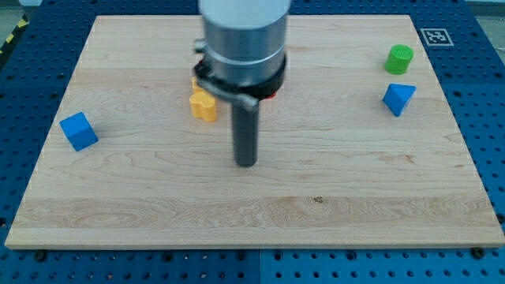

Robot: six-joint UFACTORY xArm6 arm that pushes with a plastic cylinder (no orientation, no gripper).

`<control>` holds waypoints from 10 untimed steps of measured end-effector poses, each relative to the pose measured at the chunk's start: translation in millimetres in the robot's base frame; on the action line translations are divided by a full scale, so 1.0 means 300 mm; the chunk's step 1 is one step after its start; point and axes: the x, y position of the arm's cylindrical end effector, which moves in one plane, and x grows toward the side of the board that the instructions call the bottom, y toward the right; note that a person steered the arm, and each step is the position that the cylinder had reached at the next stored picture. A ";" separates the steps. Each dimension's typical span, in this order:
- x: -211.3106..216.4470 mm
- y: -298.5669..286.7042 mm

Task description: Slide the blue cube towards the right side of the board

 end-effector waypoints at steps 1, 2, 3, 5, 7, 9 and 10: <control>0.108 -0.241; 0.157 -0.526; 0.142 -0.843; 0.067 -0.908; -0.202 -0.876; -0.203 -0.334; -0.203 -0.372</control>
